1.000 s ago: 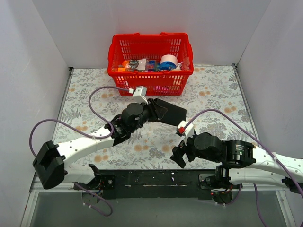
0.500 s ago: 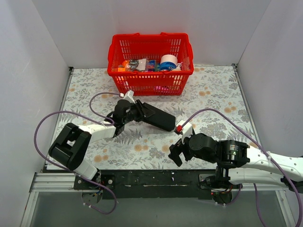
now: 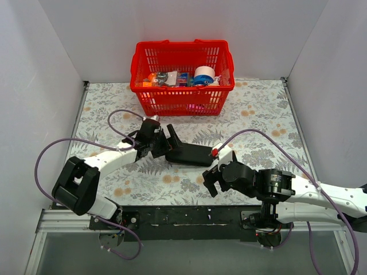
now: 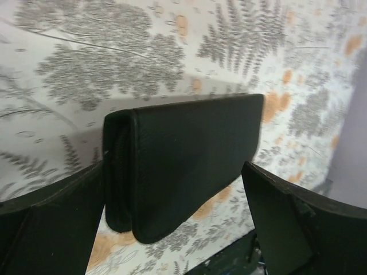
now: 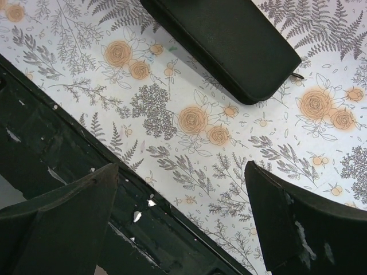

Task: Sort the hair-cutting tools
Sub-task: Place the hairdressing tool bag at the center of the board, then reset both arms

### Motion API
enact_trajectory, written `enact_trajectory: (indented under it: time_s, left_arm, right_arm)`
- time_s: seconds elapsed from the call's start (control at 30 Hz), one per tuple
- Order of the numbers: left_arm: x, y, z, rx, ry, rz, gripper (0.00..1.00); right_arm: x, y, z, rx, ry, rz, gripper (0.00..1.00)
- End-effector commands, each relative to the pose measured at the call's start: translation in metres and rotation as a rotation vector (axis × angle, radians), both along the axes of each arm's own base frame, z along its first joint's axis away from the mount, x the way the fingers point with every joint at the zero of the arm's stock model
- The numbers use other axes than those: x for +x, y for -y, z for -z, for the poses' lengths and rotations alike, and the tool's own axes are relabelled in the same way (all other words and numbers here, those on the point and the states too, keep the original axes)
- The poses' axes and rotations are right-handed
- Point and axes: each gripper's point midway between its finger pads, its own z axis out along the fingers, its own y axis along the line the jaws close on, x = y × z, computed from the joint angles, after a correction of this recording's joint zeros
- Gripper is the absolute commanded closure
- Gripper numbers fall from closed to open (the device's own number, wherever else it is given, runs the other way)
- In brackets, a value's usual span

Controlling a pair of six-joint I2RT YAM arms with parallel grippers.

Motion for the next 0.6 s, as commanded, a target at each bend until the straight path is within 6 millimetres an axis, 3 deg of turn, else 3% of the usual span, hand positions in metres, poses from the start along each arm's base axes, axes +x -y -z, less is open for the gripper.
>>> enact_trajectory:
  time_s: [0.0, 0.13, 0.23, 0.4, 0.57]
  left_arm:
    - [-0.003, -0.052, 0.000, 0.301, -0.023, -0.072, 0.02]
    - [-0.006, -0.094, -0.006, 0.489, -0.024, -0.170, 0.02]
    - [-0.007, -0.113, -0.021, 0.528, 0.027, -0.242, 0.02]
    - [-0.005, -0.101, -0.074, 0.365, 0.200, -0.230, 0.02]
    - [0.003, -0.092, -0.119, 0.299, 0.320, -0.209, 0.02]
  right_arm:
    - [0.011, -0.008, -0.007, 0.007, 0.039, 0.051, 0.02]
    - [0.022, -0.001, 0.003, -0.055, 0.057, 0.137, 0.02]
    - [0.031, 0.005, 0.009, -0.088, 0.087, 0.204, 0.02]
    - [0.054, 0.006, 0.001, -0.130, 0.145, 0.295, 0.02]
    - [0.093, 0.005, -0.002, -0.168, 0.129, 0.358, 0.02]
